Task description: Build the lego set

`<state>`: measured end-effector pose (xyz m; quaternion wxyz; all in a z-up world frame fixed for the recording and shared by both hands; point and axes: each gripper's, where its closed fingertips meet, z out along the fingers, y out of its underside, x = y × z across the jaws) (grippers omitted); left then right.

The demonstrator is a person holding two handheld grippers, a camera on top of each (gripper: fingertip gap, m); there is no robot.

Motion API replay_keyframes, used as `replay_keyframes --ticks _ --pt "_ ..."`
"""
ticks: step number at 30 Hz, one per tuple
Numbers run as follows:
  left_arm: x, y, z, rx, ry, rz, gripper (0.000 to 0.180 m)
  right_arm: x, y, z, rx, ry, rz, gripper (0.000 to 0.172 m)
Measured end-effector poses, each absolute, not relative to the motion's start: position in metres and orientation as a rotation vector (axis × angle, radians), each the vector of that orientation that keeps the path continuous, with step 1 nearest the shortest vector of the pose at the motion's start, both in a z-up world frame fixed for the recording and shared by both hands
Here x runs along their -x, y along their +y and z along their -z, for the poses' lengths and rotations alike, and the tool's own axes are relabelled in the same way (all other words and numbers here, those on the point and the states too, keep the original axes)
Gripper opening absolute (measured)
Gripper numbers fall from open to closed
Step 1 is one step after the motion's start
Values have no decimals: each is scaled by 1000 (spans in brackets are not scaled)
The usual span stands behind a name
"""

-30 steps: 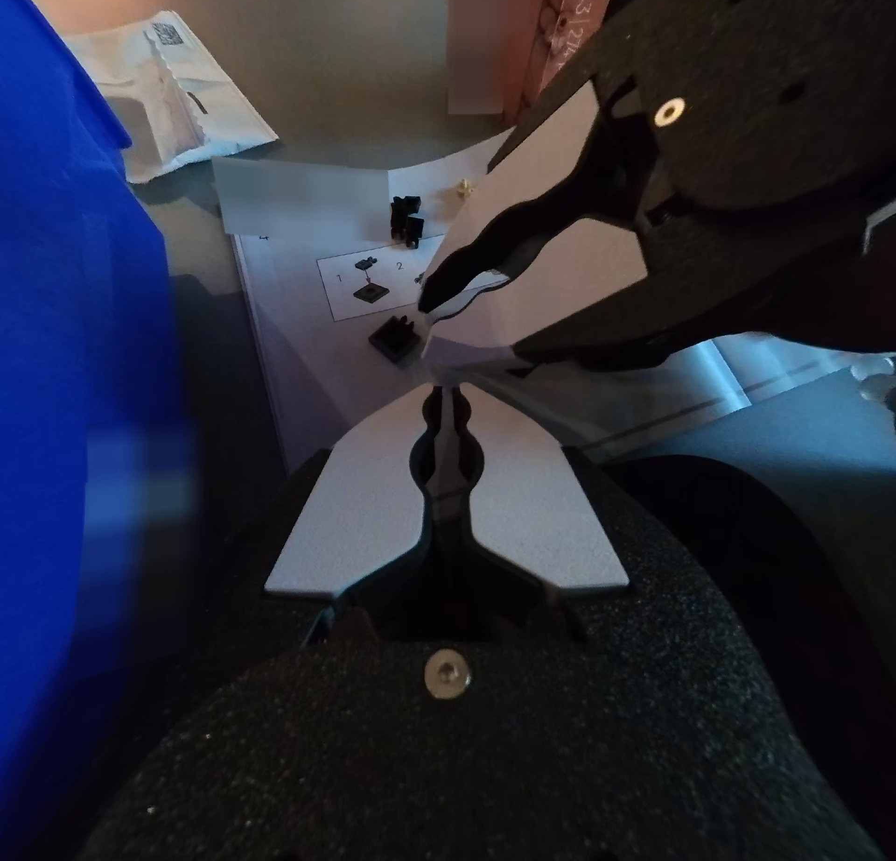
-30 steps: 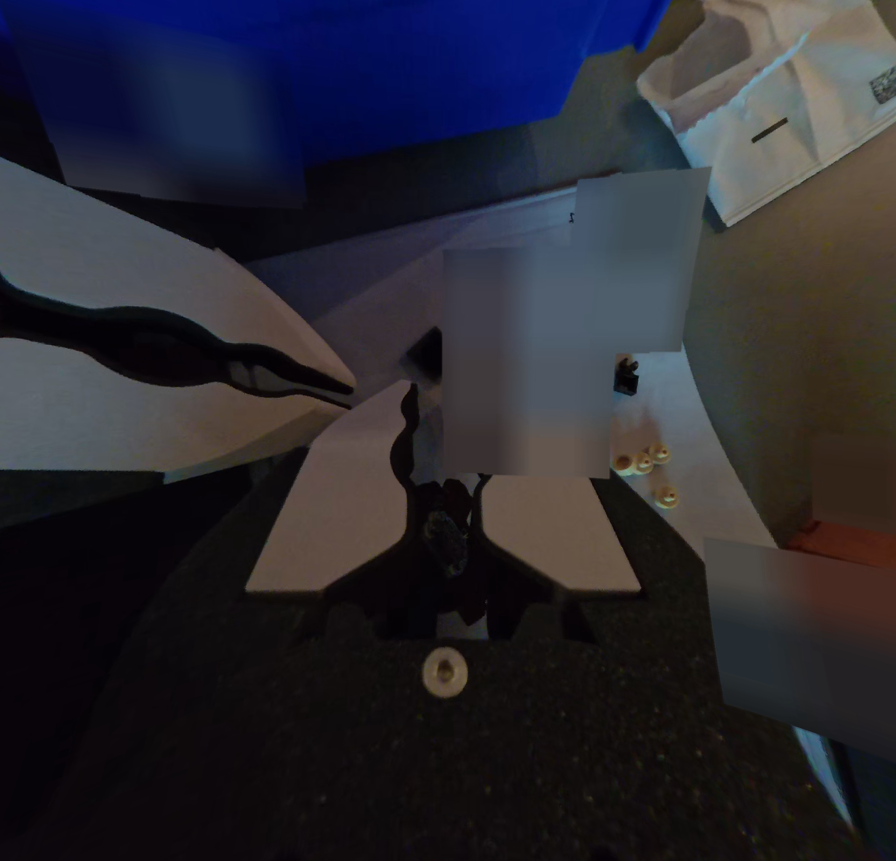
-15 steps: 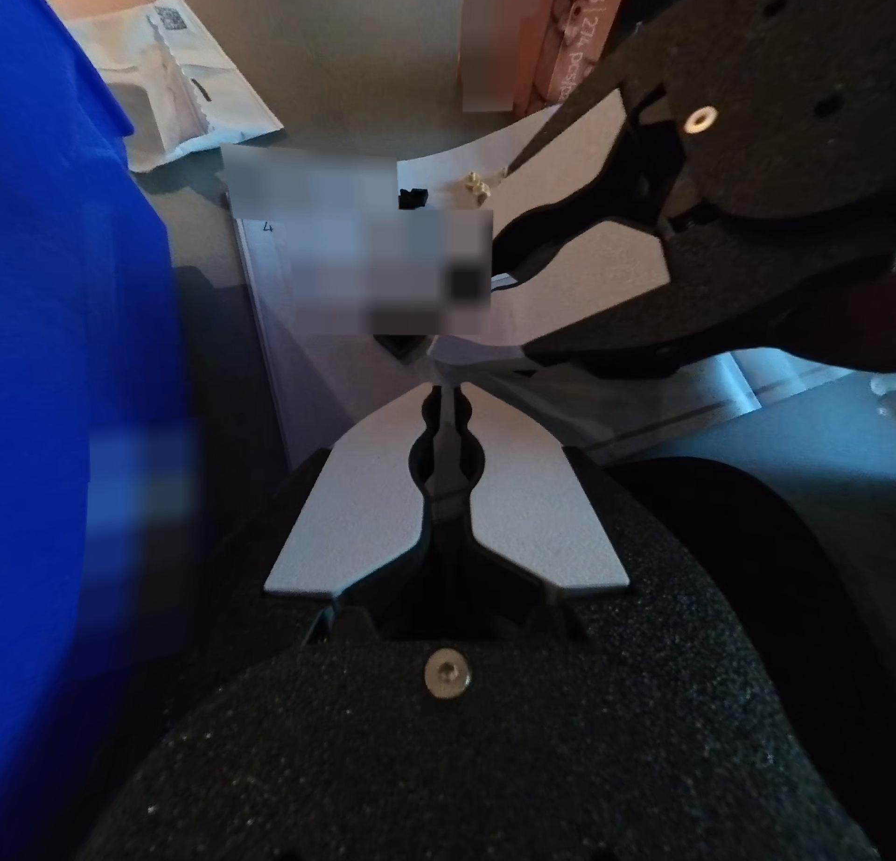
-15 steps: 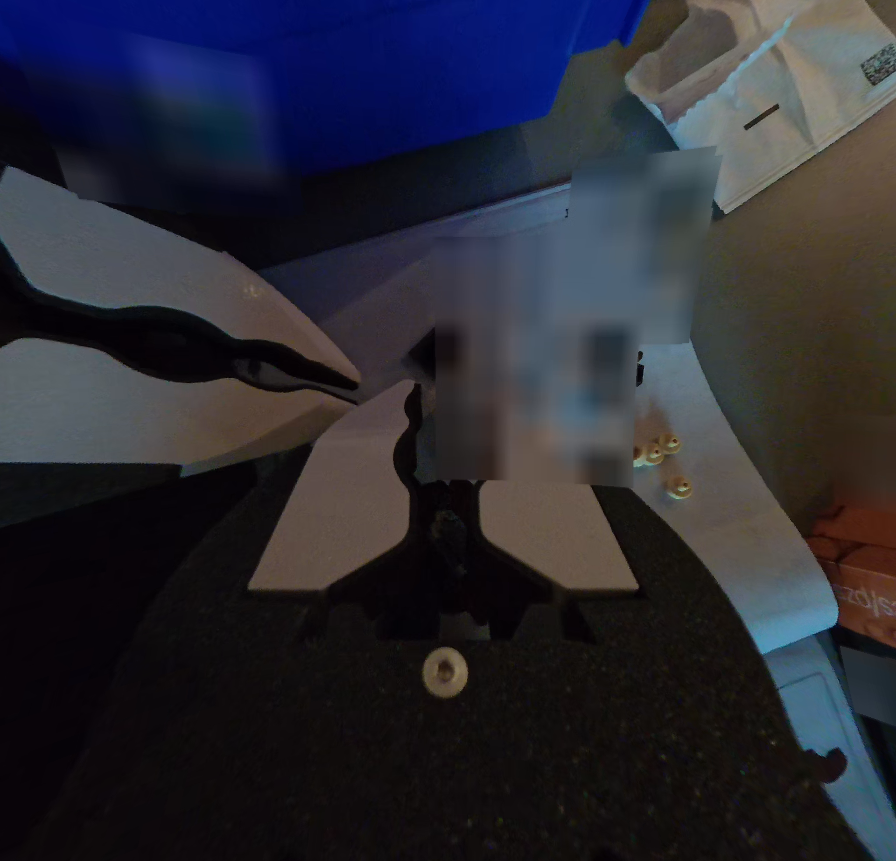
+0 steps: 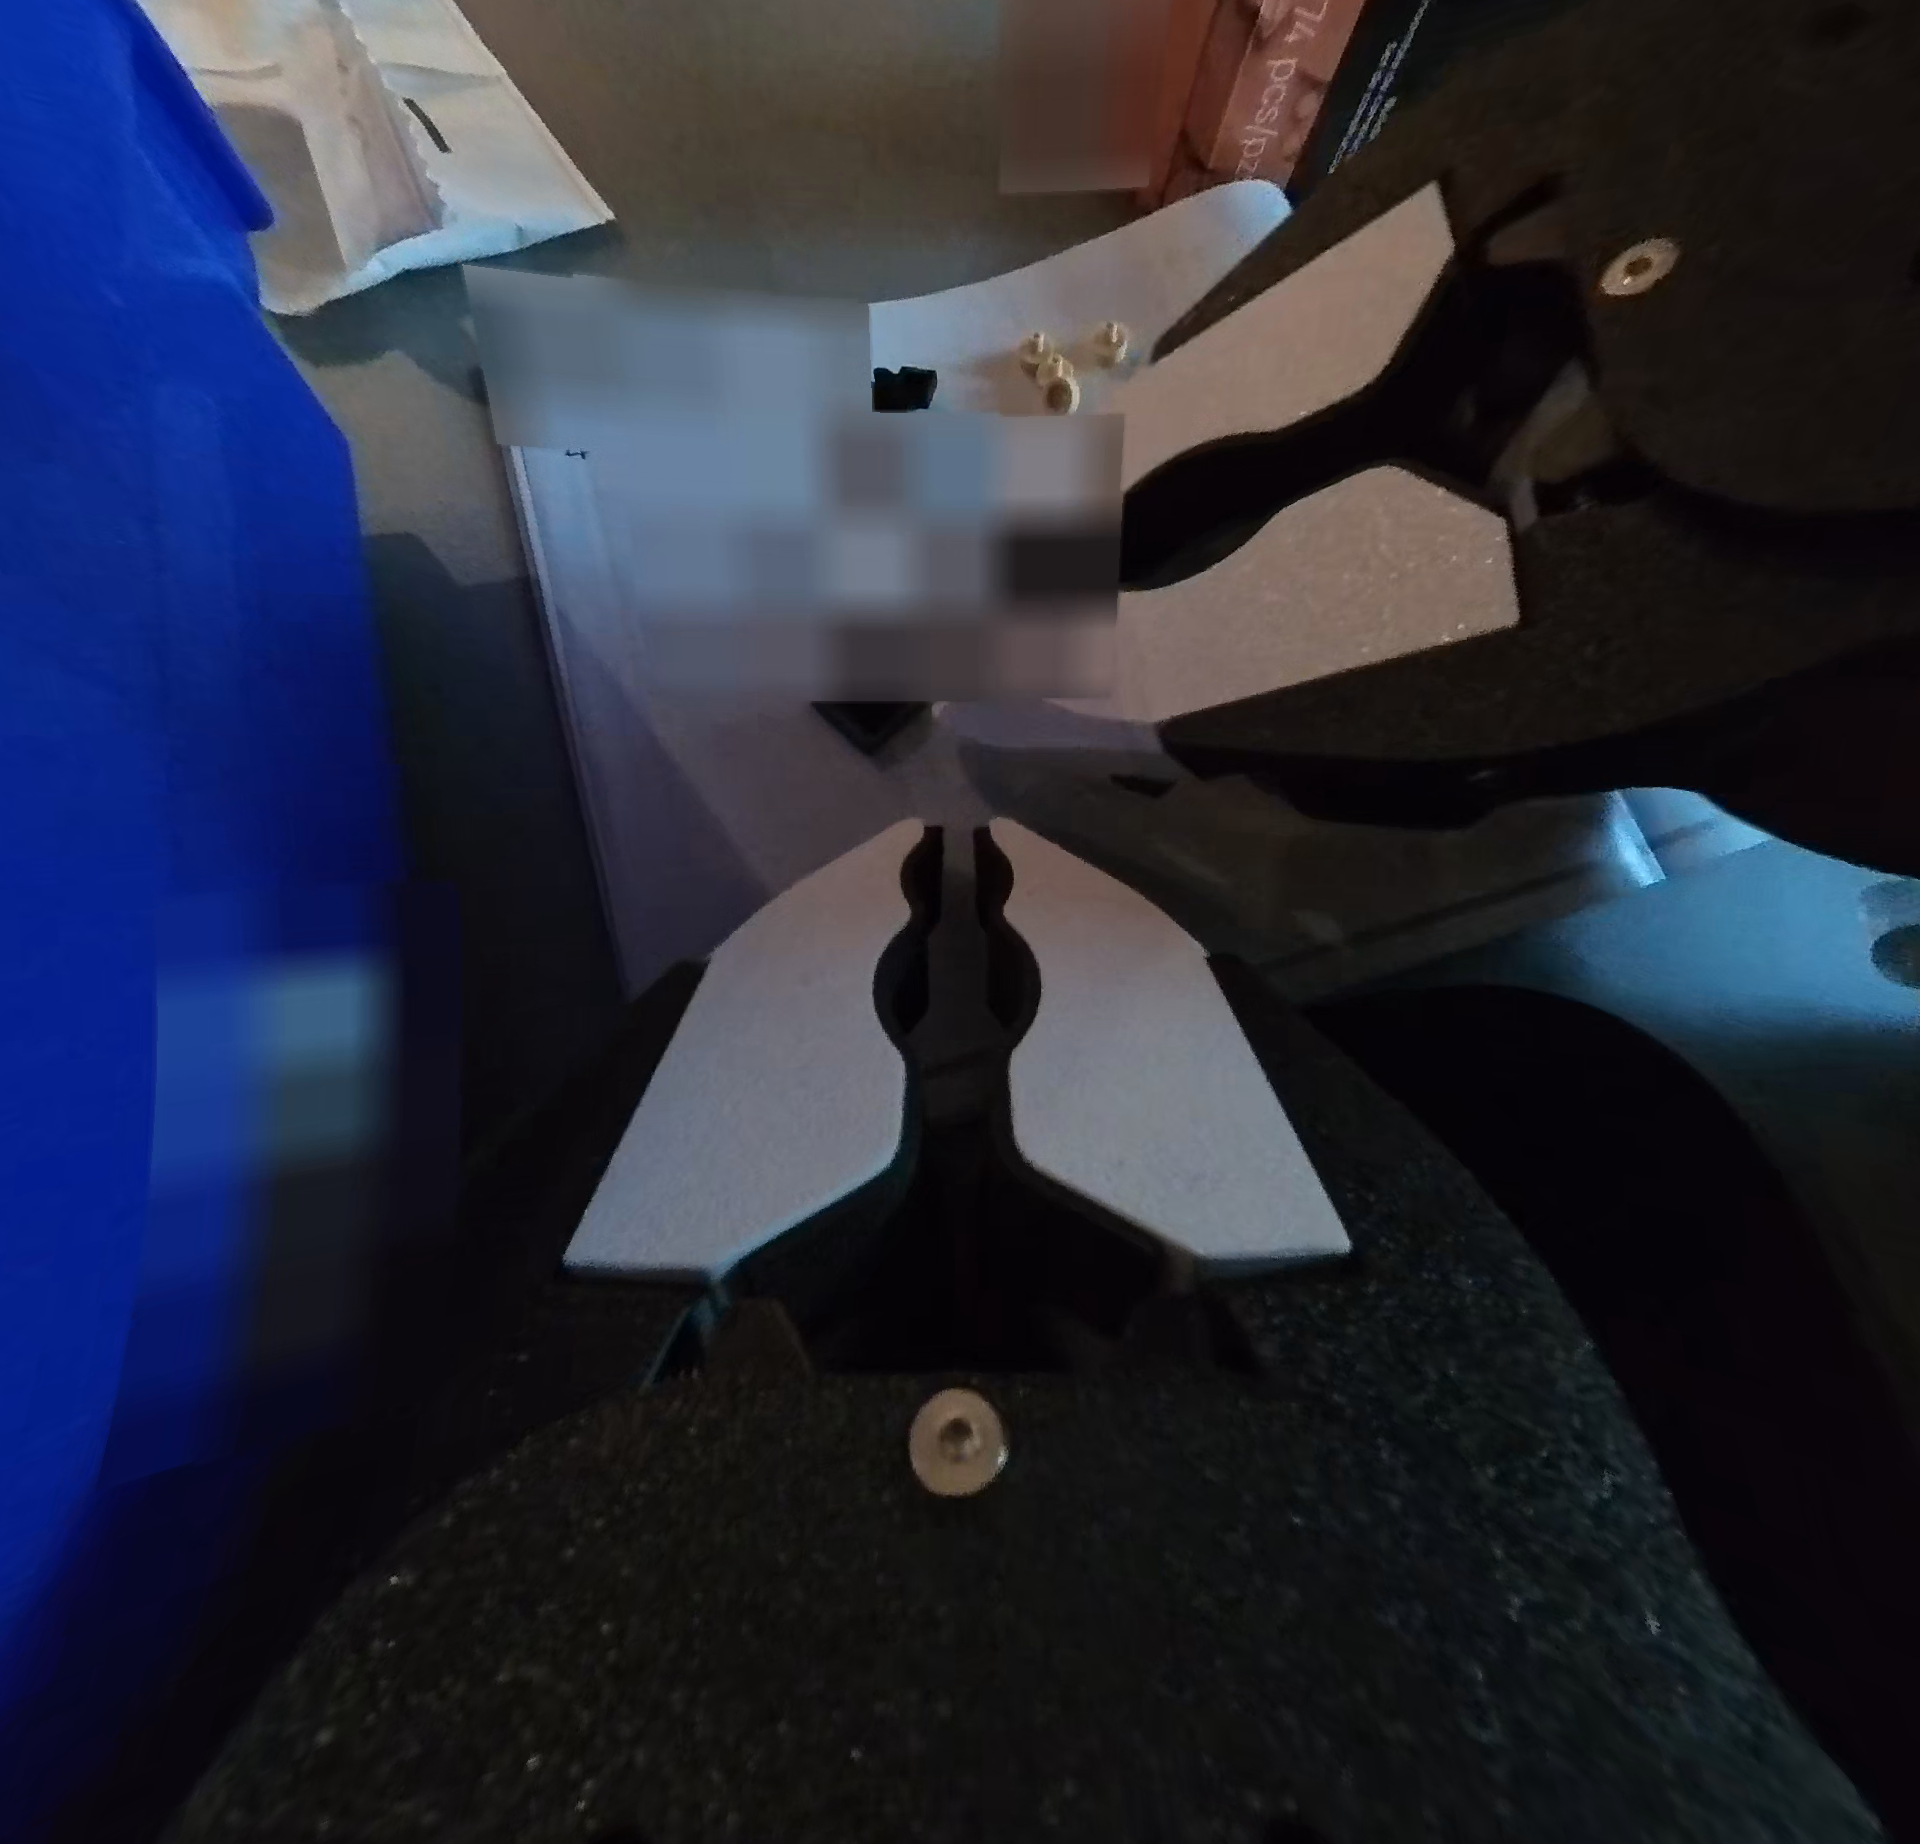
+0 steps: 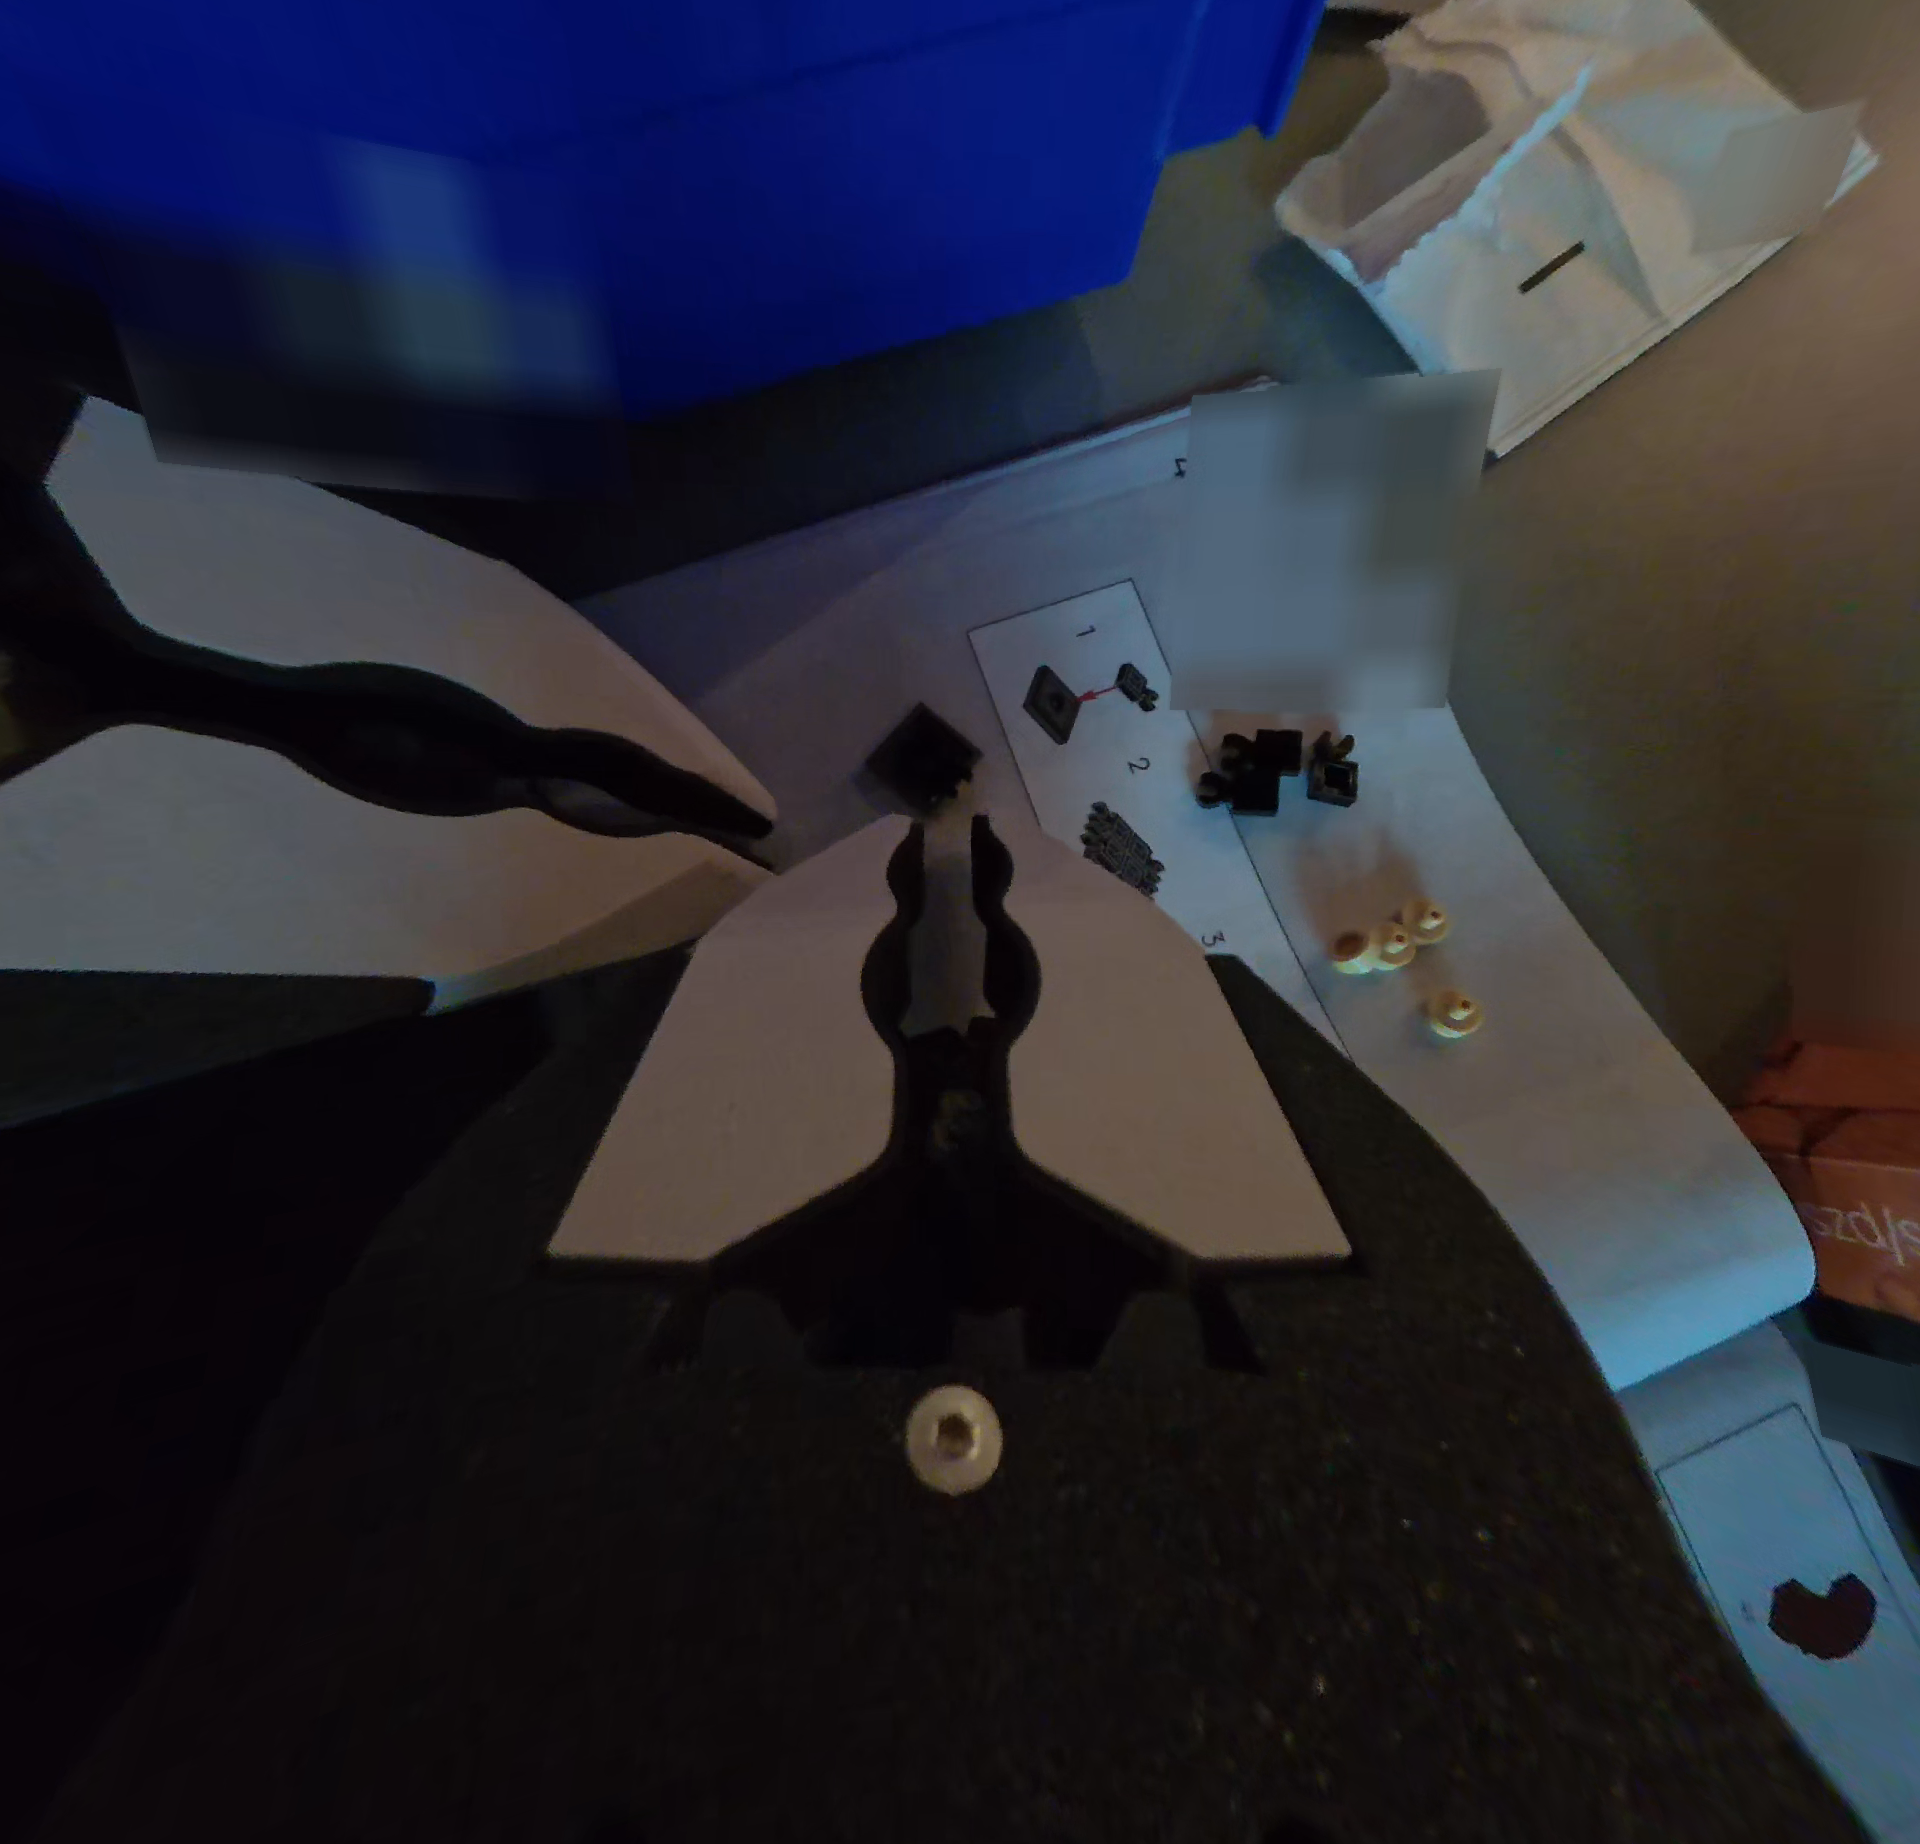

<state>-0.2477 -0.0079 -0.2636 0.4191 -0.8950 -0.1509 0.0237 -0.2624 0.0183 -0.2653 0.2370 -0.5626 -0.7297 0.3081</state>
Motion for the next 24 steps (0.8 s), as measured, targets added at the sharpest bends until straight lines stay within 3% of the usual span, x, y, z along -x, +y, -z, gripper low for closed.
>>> replay_keyframes --ticks 24 --pt "247 -8 265 2254 -378 -42 6 266 1 251 1459 -2063 -949 4"
